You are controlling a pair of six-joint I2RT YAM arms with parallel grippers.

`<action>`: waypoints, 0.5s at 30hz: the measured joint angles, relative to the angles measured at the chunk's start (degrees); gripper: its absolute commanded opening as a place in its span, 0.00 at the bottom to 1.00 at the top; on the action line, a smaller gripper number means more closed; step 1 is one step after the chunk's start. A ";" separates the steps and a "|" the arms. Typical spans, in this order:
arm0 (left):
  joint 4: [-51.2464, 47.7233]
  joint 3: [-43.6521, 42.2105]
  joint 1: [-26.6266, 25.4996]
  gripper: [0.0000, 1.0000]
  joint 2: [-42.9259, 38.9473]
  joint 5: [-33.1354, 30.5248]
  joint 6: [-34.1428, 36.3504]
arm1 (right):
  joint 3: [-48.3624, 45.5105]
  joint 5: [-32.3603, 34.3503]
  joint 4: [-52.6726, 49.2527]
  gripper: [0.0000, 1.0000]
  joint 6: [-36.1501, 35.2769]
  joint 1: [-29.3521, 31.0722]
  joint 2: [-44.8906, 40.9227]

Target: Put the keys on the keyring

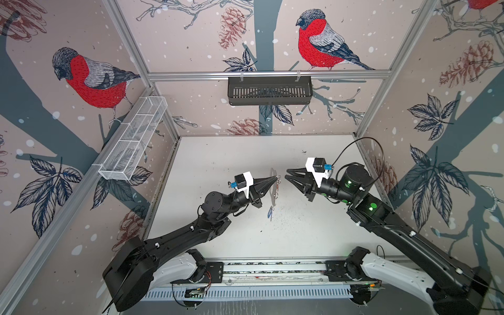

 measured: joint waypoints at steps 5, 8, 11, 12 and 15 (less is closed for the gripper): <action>1.46 0.00 0.42 0.00 0.33 3.54 -1.66 | 0.00 -2.32 -0.37 0.24 -0.11 0.00 1.38; 1.60 0.02 0.44 0.00 0.63 4.66 -2.23 | 0.00 -3.56 -0.42 0.22 -0.13 0.00 1.88; 1.73 0.04 0.57 0.00 0.70 5.09 -2.82 | 0.00 -5.03 -0.39 0.20 -0.24 -0.02 1.95; 1.88 0.04 0.66 0.00 0.70 5.07 -2.86 | 0.00 -5.51 -0.39 0.19 -0.26 0.00 1.95; 2.40 0.04 0.66 0.00 0.70 5.51 -3.06 | -0.02 -6.36 -0.42 0.16 -0.42 0.00 1.95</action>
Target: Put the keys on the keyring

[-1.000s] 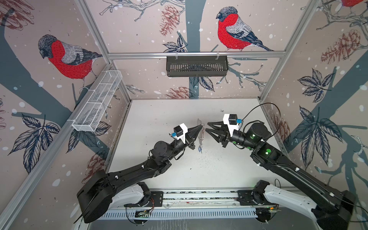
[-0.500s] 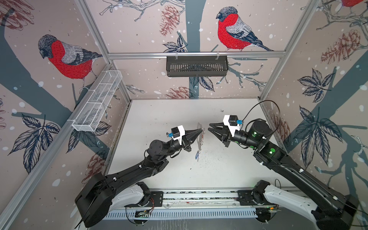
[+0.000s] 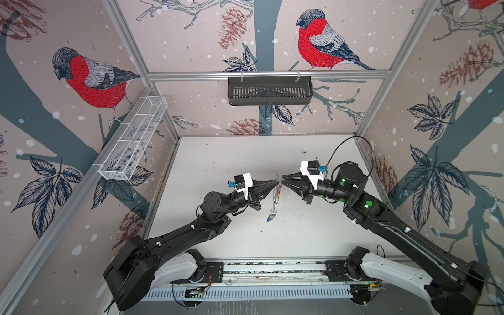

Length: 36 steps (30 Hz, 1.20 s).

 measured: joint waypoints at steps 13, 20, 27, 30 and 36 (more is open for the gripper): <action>0.63 0.20 0.09 0.00 0.07 0.63 -0.17 | -0.17 -2.67 -0.33 0.19 -1.09 0.00 0.24; 0.52 0.70 0.09 0.00 0.74 1.20 -0.35 | 0.15 -3.80 -0.26 0.19 -1.09 0.00 0.42; 0.70 1.05 0.09 0.00 1.20 2.08 -0.90 | 0.44 -4.59 -0.28 0.19 -1.09 0.00 0.33; 0.70 1.11 0.09 0.00 1.29 2.21 -1.07 | 0.44 -4.79 -0.28 0.19 -1.09 0.00 0.33; 0.70 1.18 0.09 0.00 1.38 3.10 -1.11 | 0.44 -5.03 -0.28 0.18 -1.07 0.00 0.31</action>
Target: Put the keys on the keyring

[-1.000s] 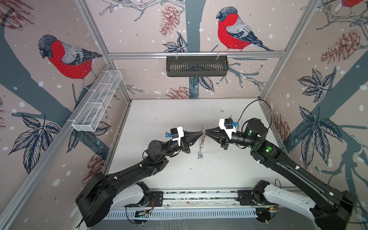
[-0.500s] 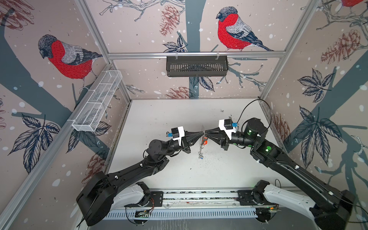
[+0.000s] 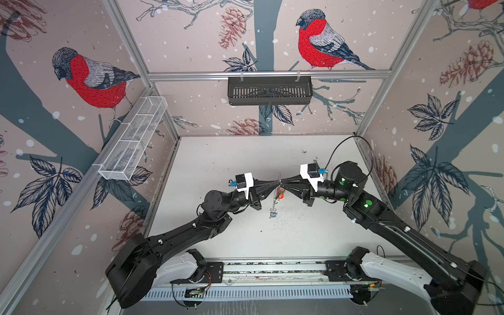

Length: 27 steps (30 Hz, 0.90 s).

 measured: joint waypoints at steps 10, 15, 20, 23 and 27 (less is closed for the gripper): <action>0.02 0.37 0.00 0.00 0.37 0.94 -0.15 | 0.00 -0.15 0.00 0.15 0.20 -0.13 -0.42; 0.00 0.81 0.07 0.00 0.81 1.51 -0.15 | 0.00 -0.20 0.00 0.13 0.37 -0.22 -0.52; 0.46 1.36 0.11 0.00 1.46 2.01 -0.33 | 0.00 -0.20 0.00 0.08 0.44 -0.26 -0.74; 0.52 1.75 0.17 0.00 1.81 2.21 -0.33 | 0.04 -0.20 0.00 0.01 0.66 -0.28 -0.85; 0.92 2.25 0.17 0.00 2.32 2.71 -0.37 | 0.02 0.04 0.00 0.00 1.44 -0.33 -1.29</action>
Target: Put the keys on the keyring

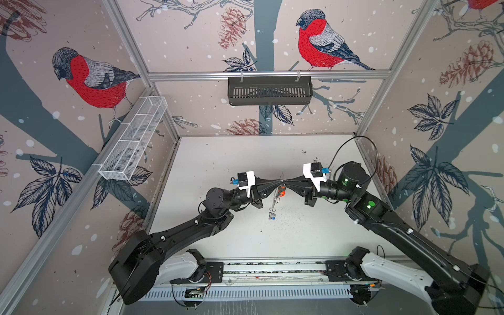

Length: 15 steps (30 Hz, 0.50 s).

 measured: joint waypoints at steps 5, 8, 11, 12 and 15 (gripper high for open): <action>-0.59 0.11 0.00 0.05 -0.09 0.28 0.04 | -0.02 0.42 -0.90 0.00 0.00 0.00 -0.39; -2.80 0.11 0.00 0.16 -0.94 0.17 0.42 | 0.02 1.09 -1.60 0.00 -0.26 0.00 -0.44; -5.33 0.11 0.15 0.22 -2.21 0.13 0.98 | 0.24 1.68 -2.60 0.00 -1.36 0.09 -0.31; -6.10 0.11 0.22 0.23 -2.69 0.04 1.62 | 0.31 2.01 -2.75 0.00 -1.44 0.11 -0.20; -9.07 0.11 0.42 0.26 -4.70 -0.68 2.49 | 0.50 3.21 -3.32 0.00 -1.66 0.09 0.28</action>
